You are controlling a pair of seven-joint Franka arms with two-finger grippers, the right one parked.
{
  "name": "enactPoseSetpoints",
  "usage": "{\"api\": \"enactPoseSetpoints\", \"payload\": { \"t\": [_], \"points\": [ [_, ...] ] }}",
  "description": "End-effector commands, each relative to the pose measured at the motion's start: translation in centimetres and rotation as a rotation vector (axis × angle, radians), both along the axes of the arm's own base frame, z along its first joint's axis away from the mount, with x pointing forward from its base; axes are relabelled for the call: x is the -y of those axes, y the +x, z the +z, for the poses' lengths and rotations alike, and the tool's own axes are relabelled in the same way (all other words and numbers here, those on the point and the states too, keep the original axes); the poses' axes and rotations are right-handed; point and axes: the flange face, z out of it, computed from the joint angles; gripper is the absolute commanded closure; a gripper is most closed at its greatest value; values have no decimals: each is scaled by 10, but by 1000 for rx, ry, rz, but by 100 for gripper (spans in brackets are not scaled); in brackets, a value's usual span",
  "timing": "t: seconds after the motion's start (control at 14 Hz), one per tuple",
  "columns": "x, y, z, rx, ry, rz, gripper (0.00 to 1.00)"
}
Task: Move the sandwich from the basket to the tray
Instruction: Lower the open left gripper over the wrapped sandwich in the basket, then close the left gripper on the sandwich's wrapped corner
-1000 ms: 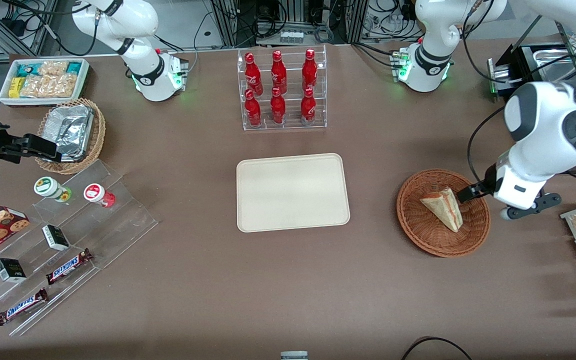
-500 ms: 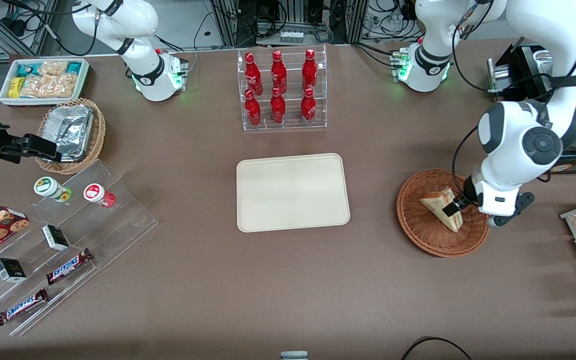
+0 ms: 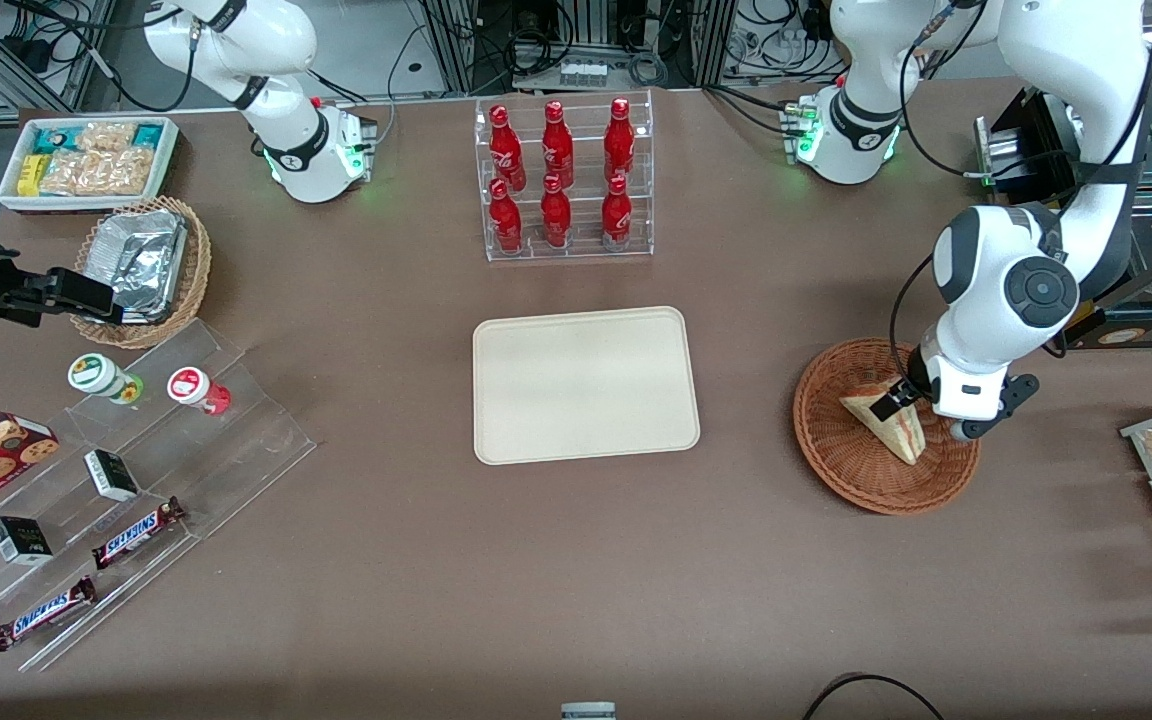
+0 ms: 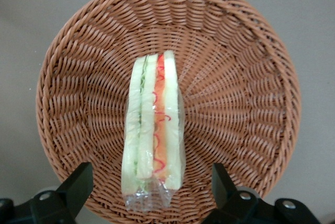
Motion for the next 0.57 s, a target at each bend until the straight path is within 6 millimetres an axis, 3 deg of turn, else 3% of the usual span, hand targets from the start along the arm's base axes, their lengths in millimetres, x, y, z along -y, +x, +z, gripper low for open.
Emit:
{"api": "enactPoseSetpoints", "payload": {
  "t": [0.0, 0.5],
  "points": [
    [-3, -2, -5, 18, 13, 19, 0],
    [-3, -5, -36, -12, 13, 22, 0]
  ]
}}
